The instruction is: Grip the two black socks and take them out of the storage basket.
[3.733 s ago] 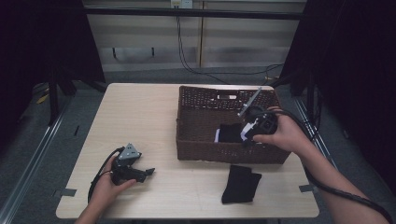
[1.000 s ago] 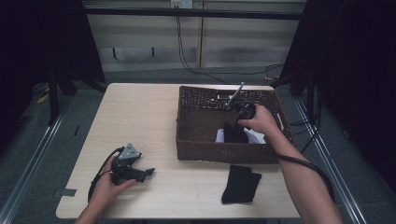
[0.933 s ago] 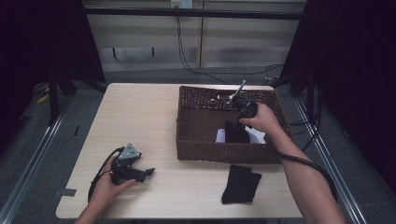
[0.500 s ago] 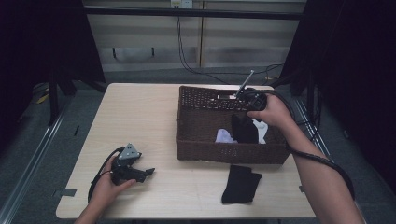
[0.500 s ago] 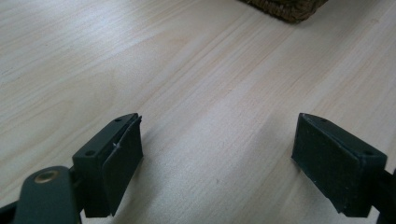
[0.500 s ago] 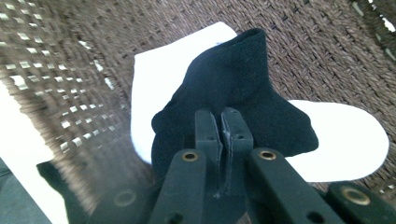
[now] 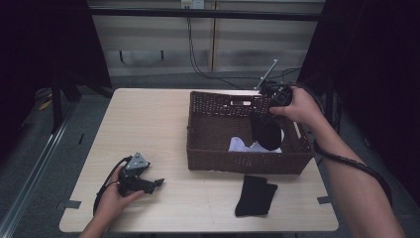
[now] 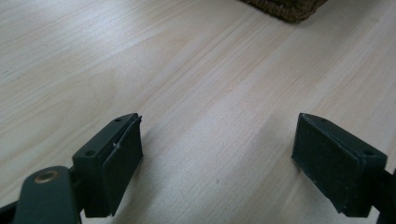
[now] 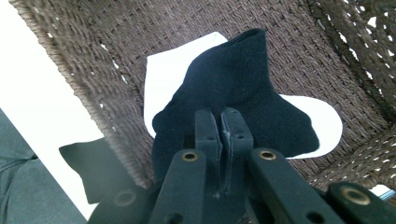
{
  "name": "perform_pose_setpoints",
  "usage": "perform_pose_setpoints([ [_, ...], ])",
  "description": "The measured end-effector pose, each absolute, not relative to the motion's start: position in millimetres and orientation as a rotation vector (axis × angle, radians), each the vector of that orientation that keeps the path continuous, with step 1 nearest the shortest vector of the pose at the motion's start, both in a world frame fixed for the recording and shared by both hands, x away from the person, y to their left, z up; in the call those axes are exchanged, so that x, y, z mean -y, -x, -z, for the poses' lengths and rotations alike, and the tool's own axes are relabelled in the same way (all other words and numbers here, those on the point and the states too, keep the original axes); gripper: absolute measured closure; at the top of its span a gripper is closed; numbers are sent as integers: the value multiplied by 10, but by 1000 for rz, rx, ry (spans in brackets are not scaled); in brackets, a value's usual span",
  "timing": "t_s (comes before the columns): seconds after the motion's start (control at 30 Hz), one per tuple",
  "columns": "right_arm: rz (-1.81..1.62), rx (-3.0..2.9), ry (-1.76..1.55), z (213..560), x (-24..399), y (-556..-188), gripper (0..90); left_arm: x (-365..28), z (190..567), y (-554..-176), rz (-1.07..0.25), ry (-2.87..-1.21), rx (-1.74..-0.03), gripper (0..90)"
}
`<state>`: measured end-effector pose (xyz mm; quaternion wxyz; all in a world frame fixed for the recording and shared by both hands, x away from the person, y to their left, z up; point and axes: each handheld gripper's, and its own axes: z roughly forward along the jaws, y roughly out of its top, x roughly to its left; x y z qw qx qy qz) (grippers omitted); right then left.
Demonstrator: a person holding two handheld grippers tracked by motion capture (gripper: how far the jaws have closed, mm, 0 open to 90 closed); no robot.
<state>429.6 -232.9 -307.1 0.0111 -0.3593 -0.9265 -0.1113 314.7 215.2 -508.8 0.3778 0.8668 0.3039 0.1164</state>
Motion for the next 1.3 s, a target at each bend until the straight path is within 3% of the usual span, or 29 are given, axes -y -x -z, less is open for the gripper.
perform_pose_setpoints([
  [0.8, 424, 2968, 992, 2477, 2285, -3851, 869, -2153, 5087, -3149, -303, -2217, -773, 152],
  [1.07, 429, 2972, 870, 2530, 2156, -3616, 869, -2151, 5089, -3147, -299, -2215, -777, 153],
  [1.3, 441, 2952, 711, 2806, 1944, -3336, 868, -2154, 5087, -3149, -306, -2219, -771, 153],
])
